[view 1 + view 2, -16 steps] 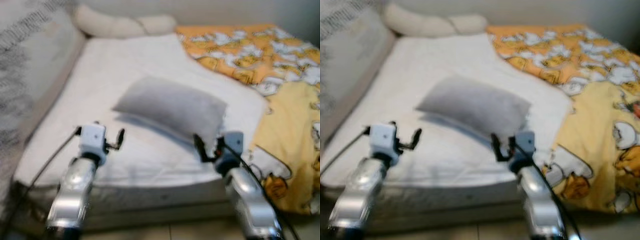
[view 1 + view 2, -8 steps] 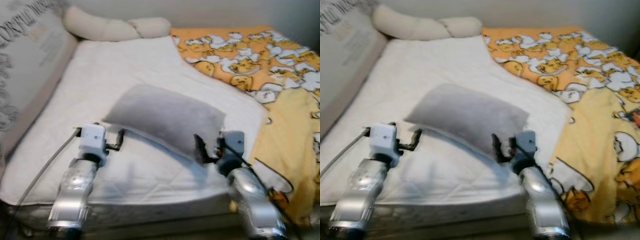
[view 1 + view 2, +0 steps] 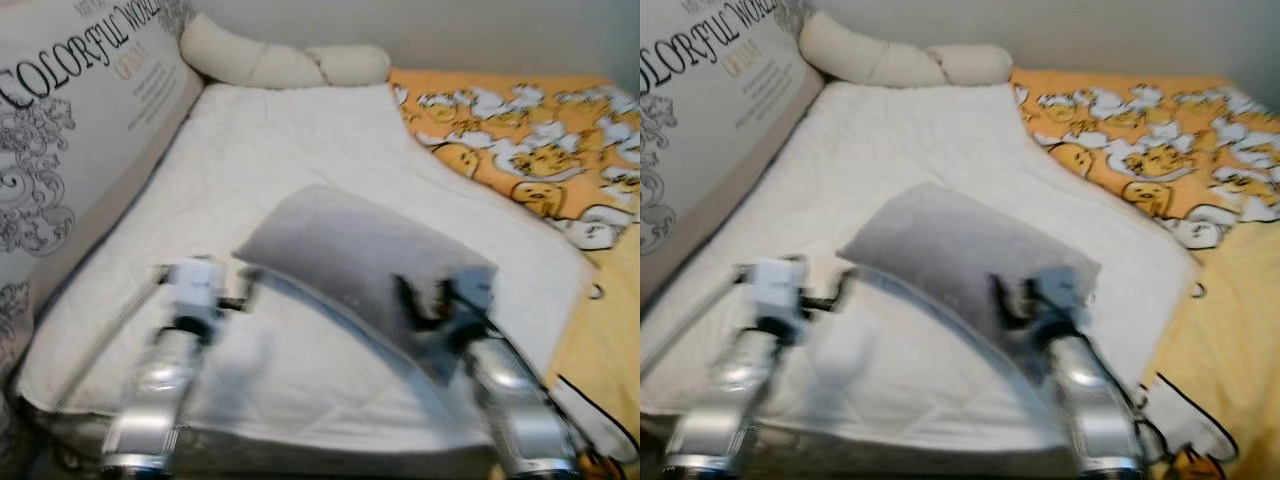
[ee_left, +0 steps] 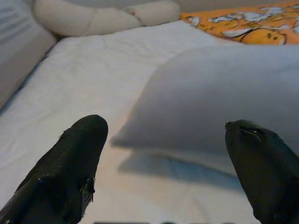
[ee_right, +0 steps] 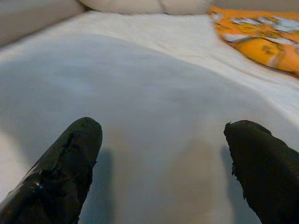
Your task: Clean up the room
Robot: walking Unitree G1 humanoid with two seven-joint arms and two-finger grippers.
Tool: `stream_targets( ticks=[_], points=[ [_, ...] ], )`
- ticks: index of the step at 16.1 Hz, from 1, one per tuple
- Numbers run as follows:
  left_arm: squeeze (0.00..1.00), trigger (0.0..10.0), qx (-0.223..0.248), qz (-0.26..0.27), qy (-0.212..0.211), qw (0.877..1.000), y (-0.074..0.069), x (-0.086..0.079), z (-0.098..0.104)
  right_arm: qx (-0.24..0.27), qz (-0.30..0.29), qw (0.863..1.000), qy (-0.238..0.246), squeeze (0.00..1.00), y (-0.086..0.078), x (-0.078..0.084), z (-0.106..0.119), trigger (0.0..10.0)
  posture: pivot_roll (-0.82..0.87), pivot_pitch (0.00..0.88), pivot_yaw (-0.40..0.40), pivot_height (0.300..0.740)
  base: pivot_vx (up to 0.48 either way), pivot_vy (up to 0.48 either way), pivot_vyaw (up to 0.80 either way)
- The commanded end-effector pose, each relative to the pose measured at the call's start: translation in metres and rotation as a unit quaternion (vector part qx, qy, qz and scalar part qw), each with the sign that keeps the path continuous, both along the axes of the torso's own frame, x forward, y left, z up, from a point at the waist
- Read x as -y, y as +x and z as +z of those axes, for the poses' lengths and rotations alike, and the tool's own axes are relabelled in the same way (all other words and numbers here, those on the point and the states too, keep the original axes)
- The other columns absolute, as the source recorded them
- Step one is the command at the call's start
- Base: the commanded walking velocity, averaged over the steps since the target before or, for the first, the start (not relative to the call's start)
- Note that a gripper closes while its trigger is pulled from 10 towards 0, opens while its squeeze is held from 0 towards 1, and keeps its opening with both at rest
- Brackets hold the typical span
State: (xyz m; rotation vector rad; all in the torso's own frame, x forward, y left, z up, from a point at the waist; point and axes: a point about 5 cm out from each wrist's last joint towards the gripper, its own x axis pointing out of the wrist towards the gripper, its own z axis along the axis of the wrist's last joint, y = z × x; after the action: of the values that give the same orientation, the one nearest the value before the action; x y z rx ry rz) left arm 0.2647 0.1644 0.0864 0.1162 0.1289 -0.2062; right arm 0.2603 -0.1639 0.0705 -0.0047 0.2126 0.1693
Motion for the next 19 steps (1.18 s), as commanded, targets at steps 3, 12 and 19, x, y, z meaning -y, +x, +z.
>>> stream_targets(
  ticks=[3, 12, 19],
  points=[
    [0.00, 10.0, 0.008, 0.000, 0.019, 1.000, 0.003, -0.008, 0.006, 0.021, 0.001, 1.000, -0.006, 0.00, 0.010, 0.002, 0.010, 10.0, 0.08, 0.000, 0.025, 0.740, 0.000, 0.000, 0.00],
    [0.00, 10.0, -0.053, -0.290, 0.145, 0.944, 0.046, 0.052, -0.002, 0.015, -0.155, 0.956, -0.248, 0.00, 0.074, 0.102, 0.042, 10.0, 0.06, 0.000, 0.043, 0.740, 0.000, 0.000, 0.00],
    [0.00, 10.0, -0.205, -0.352, 0.247, 0.879, 0.042, 0.106, -0.057, -0.051, 0.100, 0.970, -0.216, 0.00, 0.071, 0.049, 0.009, 10.0, 0.03, 0.000, 0.055, 0.740, 0.000, 0.000, 0.00]
  ],
)
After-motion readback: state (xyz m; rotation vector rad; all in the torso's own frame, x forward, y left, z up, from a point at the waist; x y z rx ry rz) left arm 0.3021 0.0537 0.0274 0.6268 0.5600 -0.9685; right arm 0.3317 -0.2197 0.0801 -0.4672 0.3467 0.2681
